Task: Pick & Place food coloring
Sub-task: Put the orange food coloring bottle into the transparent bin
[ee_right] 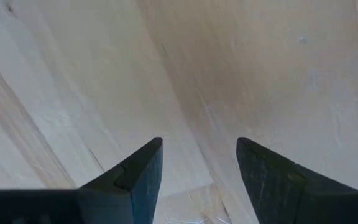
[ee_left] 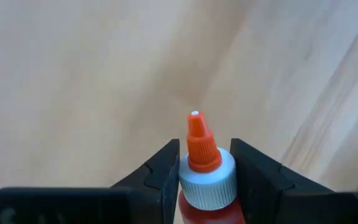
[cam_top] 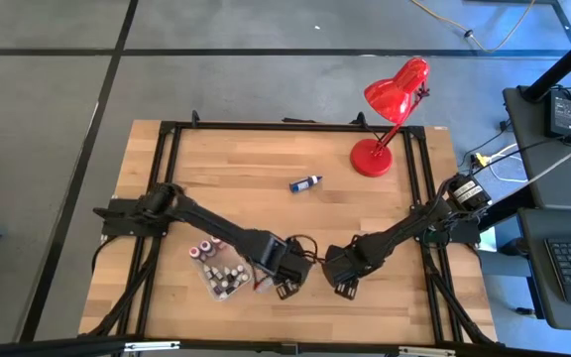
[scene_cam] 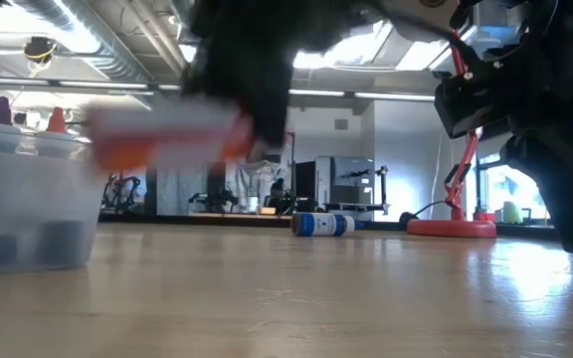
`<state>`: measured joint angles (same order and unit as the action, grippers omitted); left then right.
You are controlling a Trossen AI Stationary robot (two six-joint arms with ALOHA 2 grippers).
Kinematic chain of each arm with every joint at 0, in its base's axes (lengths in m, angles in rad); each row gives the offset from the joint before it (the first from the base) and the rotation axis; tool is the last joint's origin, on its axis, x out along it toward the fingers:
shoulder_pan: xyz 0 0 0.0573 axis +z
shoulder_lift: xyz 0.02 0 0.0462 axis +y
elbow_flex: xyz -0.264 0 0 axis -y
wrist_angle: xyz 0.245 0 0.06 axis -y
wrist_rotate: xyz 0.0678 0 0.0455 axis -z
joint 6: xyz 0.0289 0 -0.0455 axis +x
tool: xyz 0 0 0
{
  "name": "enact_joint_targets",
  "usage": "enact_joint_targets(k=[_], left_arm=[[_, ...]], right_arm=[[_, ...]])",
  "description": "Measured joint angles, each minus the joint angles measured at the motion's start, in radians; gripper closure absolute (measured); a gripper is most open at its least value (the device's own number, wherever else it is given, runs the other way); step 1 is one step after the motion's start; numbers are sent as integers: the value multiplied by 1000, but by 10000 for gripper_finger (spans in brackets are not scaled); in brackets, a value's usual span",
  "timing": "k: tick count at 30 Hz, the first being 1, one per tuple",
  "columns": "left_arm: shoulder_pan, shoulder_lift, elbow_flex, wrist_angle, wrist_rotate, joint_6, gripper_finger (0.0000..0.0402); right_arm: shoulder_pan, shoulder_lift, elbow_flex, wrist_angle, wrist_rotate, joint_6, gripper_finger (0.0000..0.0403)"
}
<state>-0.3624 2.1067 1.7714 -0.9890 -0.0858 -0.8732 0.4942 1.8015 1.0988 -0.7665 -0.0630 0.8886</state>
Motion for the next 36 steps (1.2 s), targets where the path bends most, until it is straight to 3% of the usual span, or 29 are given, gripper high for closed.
enact_joint_targets(k=[4,10,16,20,28,36], left_arm=[[-37,-132,35,-28,-307,-2,283],[-211,-333,-26,-39,-894,-151,283],[-393,-415,-205,-39,-1197,-417,283],[-462,-411,-321,-41,-1277,-534,281],[-503,-412,-532,-41,-1321,-619,283],[-523,-412,-655,-27,-1263,-753,281]], right_arm=[[0,0,0,-2,0,1,197],[0,0,0,0,15,26,197],[0,0,0,26,48,48,197],[0,0,0,48,69,55,197],[0,0,0,62,62,126,197],[-3,0,1,368,28,22,197]])
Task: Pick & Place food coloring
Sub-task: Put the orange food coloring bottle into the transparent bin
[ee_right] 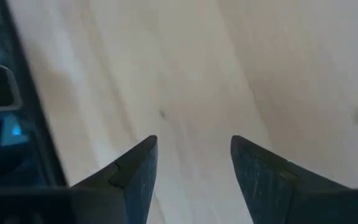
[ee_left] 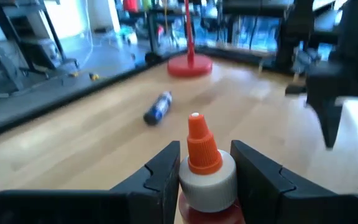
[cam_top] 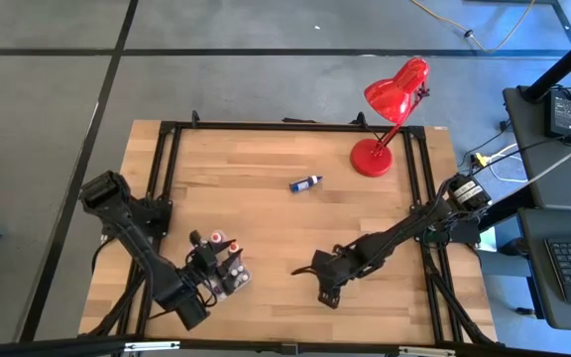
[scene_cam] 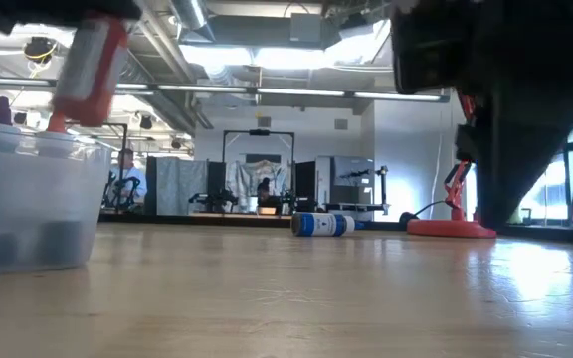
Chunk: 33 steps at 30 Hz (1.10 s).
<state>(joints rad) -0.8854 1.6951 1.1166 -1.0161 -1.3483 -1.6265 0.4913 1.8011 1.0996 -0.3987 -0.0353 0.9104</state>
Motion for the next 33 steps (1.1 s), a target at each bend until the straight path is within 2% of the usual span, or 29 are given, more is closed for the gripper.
enact_joint_targets(k=[3,12,28,33], left_arm=[[-6,2,-9,3,43,11,283],[13,56,-9,6,60,118,281],[31,202,-9,3,26,6,279],[31,209,-9,3,60,13,259]], right_arm=[[-8,0,0,41,6,1,197],[-15,0,0,39,5,4,197],[-15,0,0,39,-20,26,197],[-15,0,0,40,-21,27,197]])
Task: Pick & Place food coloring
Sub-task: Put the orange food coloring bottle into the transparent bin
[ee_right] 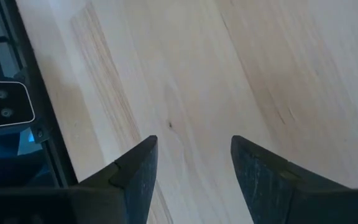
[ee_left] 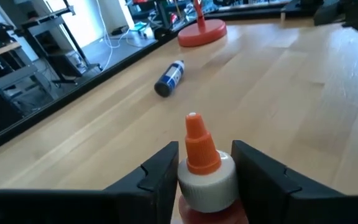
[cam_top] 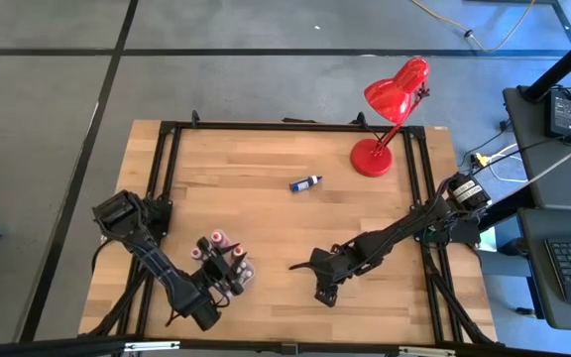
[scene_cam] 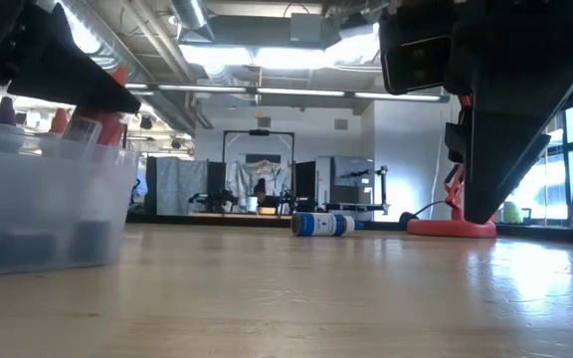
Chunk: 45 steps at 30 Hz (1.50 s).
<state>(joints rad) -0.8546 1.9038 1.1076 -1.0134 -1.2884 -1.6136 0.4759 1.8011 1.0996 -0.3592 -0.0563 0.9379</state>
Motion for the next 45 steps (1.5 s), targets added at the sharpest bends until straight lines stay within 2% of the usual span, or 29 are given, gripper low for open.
enact_joint_targets(k=[6,29,32,35,38,40,43,45], left_arm=[[1,0,0,6,1,0,248],[2,-10,10,12,-19,30,256],[2,-10,51,-39,-18,30,258],[2,-10,126,-162,3,44,258],[2,-11,232,-314,67,47,255],[2,-13,319,-421,167,59,254],[11,-14,464,-554,393,135,255],[21,-23,541,-556,566,251,257]], right_arm=[[0,0,0,0,0,0,197],[0,0,0,0,-1,-3,197],[0,0,0,-1,0,-4,197],[0,0,0,0,0,-8,197],[0,0,0,-1,1,-27,197],[0,0,0,-1,1,-30,197],[0,0,0,-1,1,-32,197],[0,0,0,0,2,-38,197]])
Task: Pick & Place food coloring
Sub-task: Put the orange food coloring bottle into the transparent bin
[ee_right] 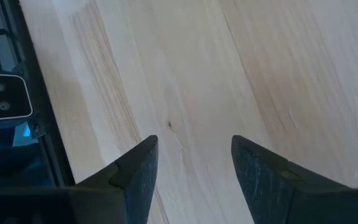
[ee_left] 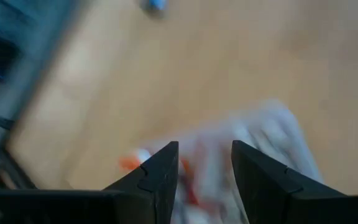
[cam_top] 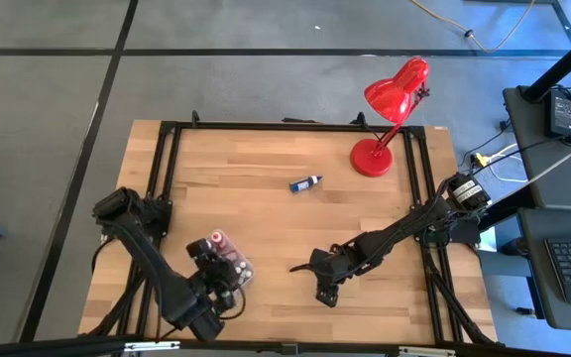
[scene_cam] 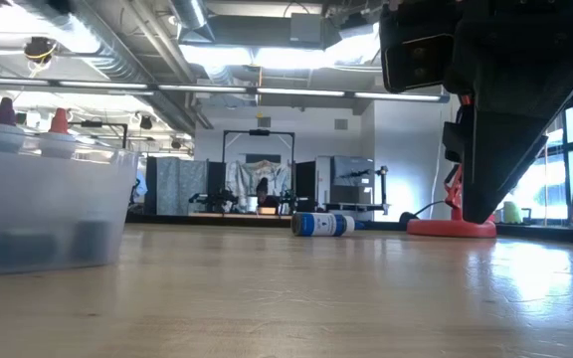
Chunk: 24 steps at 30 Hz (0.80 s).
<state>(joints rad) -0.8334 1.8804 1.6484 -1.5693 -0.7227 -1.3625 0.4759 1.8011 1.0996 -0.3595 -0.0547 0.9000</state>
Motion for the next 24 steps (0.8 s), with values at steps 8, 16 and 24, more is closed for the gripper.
enact_joint_targets(k=[8,16,24], left_arm=[[104,-37,94,27,423,112,253],[162,-38,94,28,422,118,253],[183,-38,94,28,431,128,251]], right_arm=[[0,0,0,3,9,-52,197],[0,0,0,3,27,-74,197],[1,0,0,0,27,-75,197]])
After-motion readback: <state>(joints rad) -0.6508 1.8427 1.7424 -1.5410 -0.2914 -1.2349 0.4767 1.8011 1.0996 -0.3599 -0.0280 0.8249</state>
